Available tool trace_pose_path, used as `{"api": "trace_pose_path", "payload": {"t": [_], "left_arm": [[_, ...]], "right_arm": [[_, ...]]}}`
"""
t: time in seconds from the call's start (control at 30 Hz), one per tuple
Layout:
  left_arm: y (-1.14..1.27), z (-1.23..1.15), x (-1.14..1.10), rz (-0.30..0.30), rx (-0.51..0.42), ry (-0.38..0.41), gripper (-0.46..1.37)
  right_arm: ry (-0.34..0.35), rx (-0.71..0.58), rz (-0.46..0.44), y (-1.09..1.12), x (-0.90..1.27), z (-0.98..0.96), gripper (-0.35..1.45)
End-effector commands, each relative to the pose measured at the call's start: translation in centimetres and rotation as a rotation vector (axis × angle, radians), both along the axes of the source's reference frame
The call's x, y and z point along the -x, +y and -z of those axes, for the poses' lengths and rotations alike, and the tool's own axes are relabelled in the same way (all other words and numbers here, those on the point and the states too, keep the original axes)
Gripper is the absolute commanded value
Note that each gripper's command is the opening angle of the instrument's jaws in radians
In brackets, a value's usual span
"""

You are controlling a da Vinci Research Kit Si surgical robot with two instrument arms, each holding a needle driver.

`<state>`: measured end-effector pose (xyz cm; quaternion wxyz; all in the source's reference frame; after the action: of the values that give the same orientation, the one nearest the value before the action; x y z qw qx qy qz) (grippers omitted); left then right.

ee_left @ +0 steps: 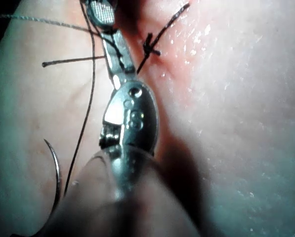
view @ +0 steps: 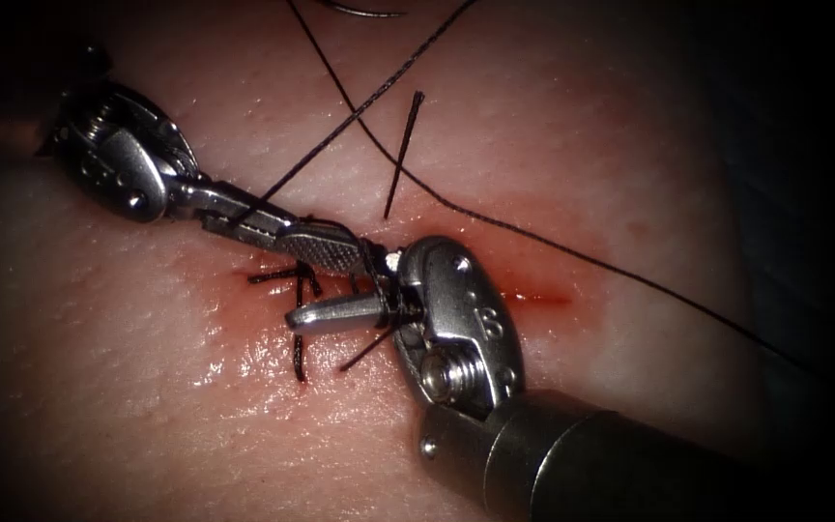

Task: Wound Closure
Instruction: Wrap the suture two times counter-clockwise around the right gripper

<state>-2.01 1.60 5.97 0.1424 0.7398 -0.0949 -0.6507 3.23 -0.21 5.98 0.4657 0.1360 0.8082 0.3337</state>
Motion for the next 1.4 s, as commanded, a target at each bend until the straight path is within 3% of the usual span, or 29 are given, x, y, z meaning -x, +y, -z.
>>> {"api": "trace_pose_path", "payload": {"t": [0.03,0.1,0.17,0.53,0.9,1.4], "left_arm": [[-0.01,0.01,0.00,-0.001,0.000,0.001,-0.13],[-0.03,0.00,0.00,0.001,0.002,0.004,-0.11],[-0.05,0.00,0.01,0.004,0.009,0.005,-0.34],[-0.20,-0.02,0.05,0.016,-0.003,0.024,-0.35],[-0.12,0.00,0.04,0.030,-0.022,0.037,-0.35],[0.03,0.15,0.06,0.007,-0.038,0.048,-0.35]], "right_arm": [[0.000,-0.002,0.000,0.00,0.00,0.00,0.75],[0.000,-0.002,-0.001,0.00,0.00,0.00,0.74],[0.000,-0.001,-0.001,-0.01,0.00,0.00,0.75],[0.001,0.000,-0.001,-0.02,-0.03,0.02,0.74],[-0.003,0.008,0.008,-0.03,-0.06,0.00,0.74],[-0.266,0.032,0.138,-0.16,-0.16,-0.27,0.84]]}}
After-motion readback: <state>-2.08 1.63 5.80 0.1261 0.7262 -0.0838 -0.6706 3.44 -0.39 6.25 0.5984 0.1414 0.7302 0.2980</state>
